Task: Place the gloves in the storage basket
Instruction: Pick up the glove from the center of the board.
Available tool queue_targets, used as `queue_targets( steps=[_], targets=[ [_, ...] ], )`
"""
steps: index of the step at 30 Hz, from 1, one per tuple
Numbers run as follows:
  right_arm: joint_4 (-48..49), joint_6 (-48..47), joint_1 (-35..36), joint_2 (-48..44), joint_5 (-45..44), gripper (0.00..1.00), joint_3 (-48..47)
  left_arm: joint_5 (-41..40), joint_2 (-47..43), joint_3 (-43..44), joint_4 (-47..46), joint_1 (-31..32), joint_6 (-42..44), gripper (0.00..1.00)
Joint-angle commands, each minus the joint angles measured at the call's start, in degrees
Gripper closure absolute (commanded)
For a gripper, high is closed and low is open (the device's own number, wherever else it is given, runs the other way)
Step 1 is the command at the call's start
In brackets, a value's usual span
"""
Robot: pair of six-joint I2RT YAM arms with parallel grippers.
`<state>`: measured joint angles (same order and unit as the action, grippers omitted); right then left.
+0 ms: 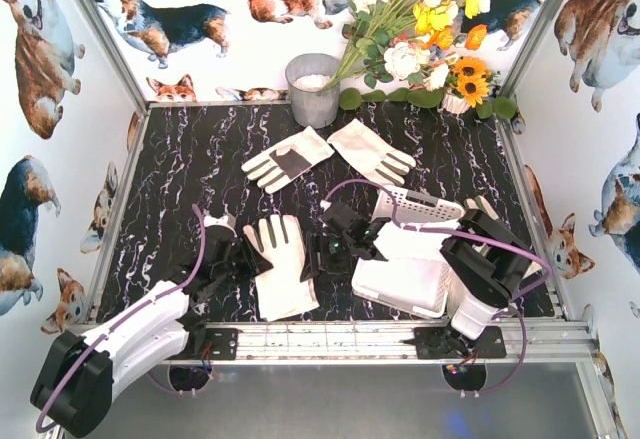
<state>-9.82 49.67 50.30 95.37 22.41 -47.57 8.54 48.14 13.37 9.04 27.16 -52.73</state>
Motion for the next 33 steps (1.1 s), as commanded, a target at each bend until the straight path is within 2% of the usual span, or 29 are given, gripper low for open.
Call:
queue_targets(
  steps=[1, 5, 9, 13, 17, 21, 25, 30, 33],
  targets=[
    [5.7, 2.1, 0.8, 1.9, 1.8, 0.47, -0.9, -0.4, -0.3, -1.0, -1.5, -0.5, -0.7, 0.69],
    [8.1, 2.8, 0.9, 2.5, 2.5, 0.53, -0.2, -0.4, -0.3, -1.3, -1.6, -0.4, -0.9, 0.66],
    [8.8, 2.8, 0.9, 2.7, 2.3, 0.69, 0.8, -1.1, -1.5, -1.4, -1.3, -0.5, -1.1, 0.65],
    [8.6, 2.7, 0.6, 3.2, 2.3, 0.89, 1.5, -1.2, -3.3, -2.2, -1.1, -1.0, -1.4, 0.62],
    [9.2, 2.7, -0.5, 3.2, 2.9, 1.00, 2.9, 0.8, -4.4, -3.8, -2.1, -2.1, -1.9, 0.60],
    [11.0, 3.1, -2.2, 3.1, 4.7, 1.00, 4.4, 3.5, -5.6, -6.2, -5.5, -3.6, -3.5, 0.60],
    [14.3, 4.4, -3.9, 3.5, 7.3, 1.00, 6.3, 7.4, -6.4, -10.0, -14.0, -4.4, -6.4, 0.58],
    [15.1, 4.7, -4.3, 3.0, 8.0, 1.00, 6.8, 10.2, -3.2, -9.9, -18.0, -4.6, -5.9, 0.59],
    [15.1, 4.6, -4.3, 3.2, 8.2, 1.00, 6.2, 11.9, -0.4, -11.4, -25.6, -4.6, -7.9, 0.60]
  ],
)
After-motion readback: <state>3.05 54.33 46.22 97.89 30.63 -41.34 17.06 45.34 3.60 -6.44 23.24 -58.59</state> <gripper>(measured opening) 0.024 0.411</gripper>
